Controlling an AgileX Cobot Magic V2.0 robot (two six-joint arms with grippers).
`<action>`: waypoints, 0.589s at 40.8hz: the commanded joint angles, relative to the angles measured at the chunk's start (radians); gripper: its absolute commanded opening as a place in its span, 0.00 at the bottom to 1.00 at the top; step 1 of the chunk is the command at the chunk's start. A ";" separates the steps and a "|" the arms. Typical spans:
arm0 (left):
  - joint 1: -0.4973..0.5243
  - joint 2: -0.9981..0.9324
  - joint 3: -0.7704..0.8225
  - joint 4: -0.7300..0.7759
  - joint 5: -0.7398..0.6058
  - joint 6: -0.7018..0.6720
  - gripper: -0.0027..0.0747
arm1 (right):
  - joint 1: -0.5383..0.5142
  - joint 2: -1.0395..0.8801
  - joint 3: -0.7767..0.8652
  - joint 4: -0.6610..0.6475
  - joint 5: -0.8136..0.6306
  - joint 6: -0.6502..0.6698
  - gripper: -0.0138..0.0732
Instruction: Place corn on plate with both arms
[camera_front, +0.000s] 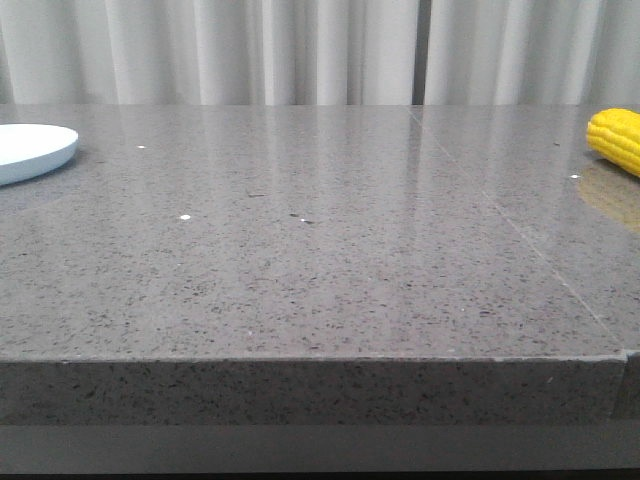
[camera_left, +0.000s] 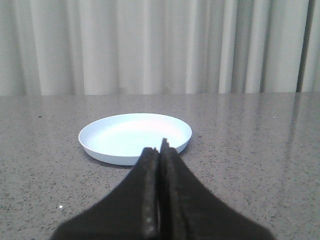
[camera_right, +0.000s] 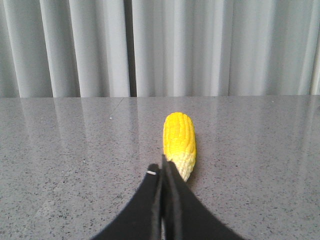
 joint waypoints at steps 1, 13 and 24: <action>-0.005 -0.016 0.022 -0.003 -0.081 0.000 0.01 | 0.000 -0.017 -0.022 -0.013 -0.084 -0.003 0.06; -0.005 -0.016 0.022 -0.003 -0.081 0.000 0.01 | 0.000 -0.017 -0.022 -0.013 -0.084 -0.003 0.06; -0.005 -0.016 0.022 -0.003 -0.104 0.000 0.01 | -0.001 -0.017 -0.022 -0.013 -0.085 -0.003 0.06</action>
